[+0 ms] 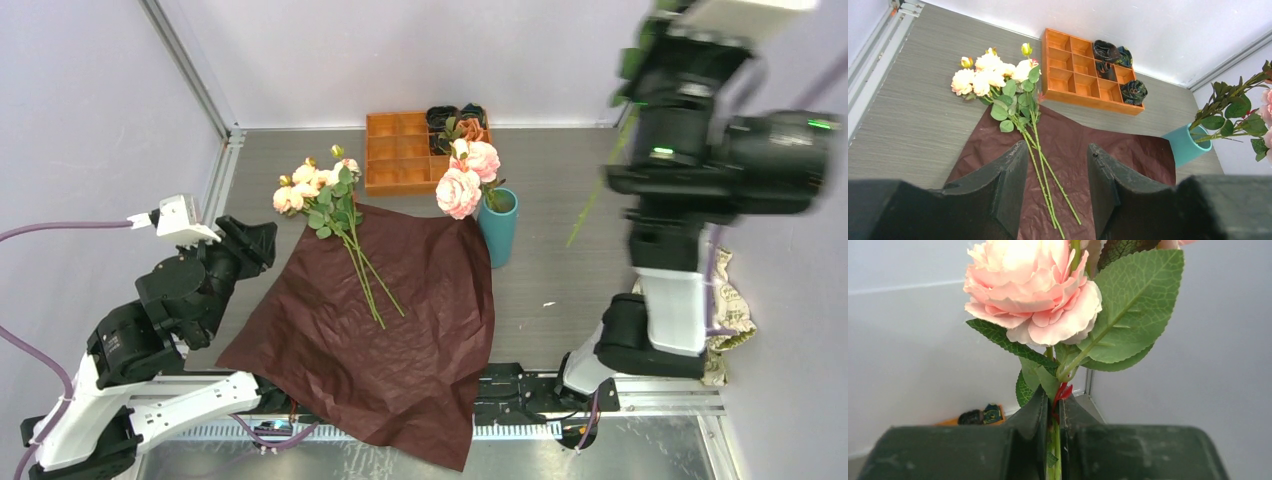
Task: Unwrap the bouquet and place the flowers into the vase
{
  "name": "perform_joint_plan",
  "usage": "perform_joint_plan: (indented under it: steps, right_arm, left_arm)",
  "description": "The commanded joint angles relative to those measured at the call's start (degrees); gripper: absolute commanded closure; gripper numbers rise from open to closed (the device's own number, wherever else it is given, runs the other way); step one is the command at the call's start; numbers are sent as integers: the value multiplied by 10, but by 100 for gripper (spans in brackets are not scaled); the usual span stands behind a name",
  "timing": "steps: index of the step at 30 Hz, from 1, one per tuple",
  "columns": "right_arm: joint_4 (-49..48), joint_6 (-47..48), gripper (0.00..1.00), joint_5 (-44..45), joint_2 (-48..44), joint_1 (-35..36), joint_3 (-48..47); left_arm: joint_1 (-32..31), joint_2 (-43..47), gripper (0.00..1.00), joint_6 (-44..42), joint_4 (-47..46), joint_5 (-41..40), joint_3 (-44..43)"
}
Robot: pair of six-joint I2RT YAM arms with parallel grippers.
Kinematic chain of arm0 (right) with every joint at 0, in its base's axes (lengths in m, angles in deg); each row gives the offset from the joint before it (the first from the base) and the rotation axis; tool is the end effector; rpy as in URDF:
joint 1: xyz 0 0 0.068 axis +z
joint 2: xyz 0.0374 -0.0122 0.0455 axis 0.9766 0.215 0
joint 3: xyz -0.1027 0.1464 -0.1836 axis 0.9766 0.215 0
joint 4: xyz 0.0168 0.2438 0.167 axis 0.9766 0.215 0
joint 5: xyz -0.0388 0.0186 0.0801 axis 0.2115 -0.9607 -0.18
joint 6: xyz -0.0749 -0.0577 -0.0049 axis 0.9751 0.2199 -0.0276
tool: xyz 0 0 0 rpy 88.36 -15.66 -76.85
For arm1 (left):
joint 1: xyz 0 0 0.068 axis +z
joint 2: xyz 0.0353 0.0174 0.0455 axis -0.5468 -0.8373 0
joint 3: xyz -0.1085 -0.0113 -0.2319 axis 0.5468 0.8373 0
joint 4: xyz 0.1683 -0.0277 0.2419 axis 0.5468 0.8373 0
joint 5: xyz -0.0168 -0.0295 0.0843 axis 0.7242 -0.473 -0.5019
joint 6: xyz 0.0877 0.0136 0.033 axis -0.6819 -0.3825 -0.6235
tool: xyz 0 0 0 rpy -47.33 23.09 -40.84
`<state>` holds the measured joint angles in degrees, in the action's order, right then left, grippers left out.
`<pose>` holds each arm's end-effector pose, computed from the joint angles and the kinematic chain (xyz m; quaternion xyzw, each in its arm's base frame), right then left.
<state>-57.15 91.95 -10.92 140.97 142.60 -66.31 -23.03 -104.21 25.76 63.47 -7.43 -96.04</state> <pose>0.1496 0.1232 0.7122 0.0813 0.6305 -0.1566 0.7559 0.1277 -0.0705 0.4438 -0.1438 0.7369 -0.1745 0.6370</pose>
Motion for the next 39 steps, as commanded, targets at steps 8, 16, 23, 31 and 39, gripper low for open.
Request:
perform_joint_plan:
  steps: [8, 16, 23, 31, 39]
  right_arm:
    - [-22, 55, 99, 81, 70, -143, -18]
    - [298, -241, 100, 45, 98, -282, -23]
    - [532, -519, 100, -60, 94, -389, -34]
    - [689, -828, 100, -506, 83, -661, 47]
    - [635, -826, 100, -886, 51, -681, 72]
  left_arm:
    - [-2, -27, 53, 9, -28, 31, -10]
    - [-1, -23, 53, 7, -27, 33, -13]
    - [-2, -28, 52, -2, -38, 32, -9]
    - [-1, -38, 52, -7, -41, 33, -8]
    - [-1, -52, 51, -16, -62, 30, 3]
